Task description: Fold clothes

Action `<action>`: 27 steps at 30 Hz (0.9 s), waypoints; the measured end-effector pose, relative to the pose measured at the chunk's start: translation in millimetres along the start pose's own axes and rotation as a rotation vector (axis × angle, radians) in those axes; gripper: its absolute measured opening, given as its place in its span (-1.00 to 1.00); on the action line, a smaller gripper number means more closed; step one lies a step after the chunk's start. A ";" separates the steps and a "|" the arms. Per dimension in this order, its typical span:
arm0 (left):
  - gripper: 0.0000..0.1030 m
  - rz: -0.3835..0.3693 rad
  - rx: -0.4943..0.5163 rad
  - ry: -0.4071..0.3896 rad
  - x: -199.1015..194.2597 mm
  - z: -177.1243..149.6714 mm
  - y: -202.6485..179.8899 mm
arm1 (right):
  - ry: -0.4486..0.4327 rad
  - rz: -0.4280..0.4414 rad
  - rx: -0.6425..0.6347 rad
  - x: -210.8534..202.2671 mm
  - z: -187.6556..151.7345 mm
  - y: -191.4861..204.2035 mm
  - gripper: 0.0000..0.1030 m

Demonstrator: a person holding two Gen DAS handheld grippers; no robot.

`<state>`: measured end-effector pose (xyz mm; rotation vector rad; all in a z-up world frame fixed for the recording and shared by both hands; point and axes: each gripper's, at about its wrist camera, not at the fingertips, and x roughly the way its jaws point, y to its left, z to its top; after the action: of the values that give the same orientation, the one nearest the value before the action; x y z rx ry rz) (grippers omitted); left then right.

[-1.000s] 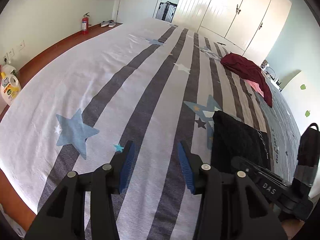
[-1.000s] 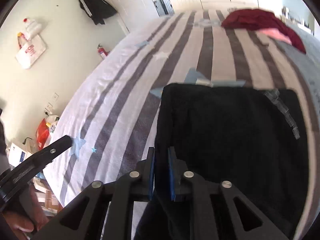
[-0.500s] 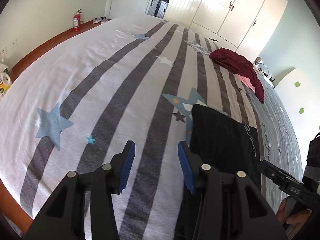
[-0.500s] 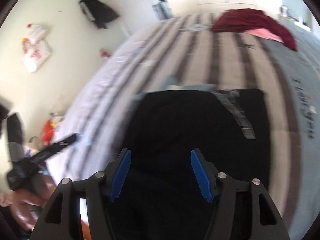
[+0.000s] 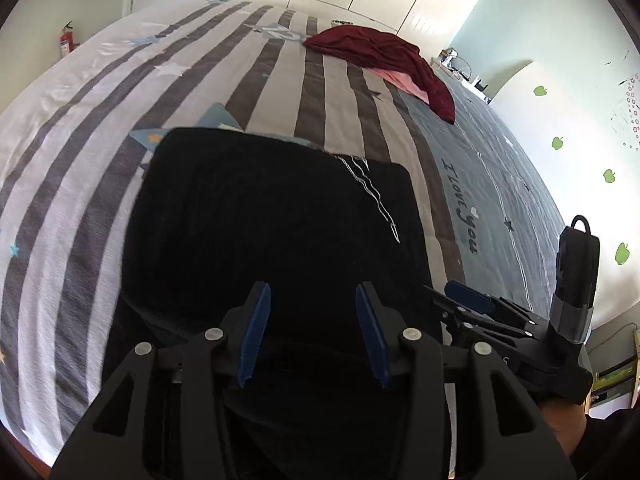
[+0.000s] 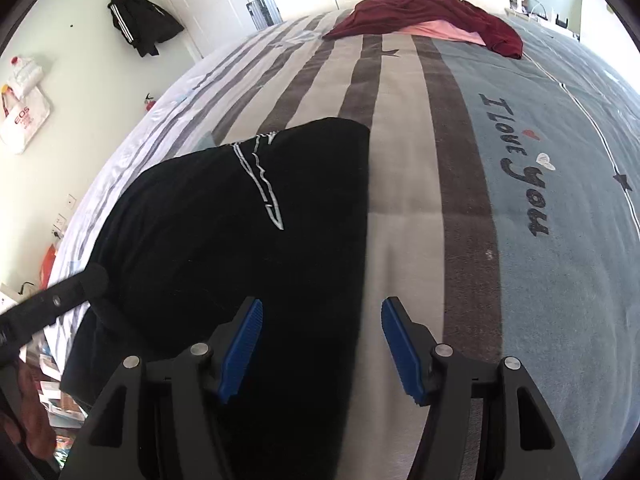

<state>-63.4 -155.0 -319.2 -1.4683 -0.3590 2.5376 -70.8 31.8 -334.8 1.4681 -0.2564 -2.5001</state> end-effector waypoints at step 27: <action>-0.93 0.371 -0.061 -0.309 -82.6 -111.7 78.8 | -0.259 0.102 -0.188 -23.0 -60.8 22.4 0.14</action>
<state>71.2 -240.5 -328.5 -1.2572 -0.2249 3.0873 -4.2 14.8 -339.0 1.0352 -0.1319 -2.5484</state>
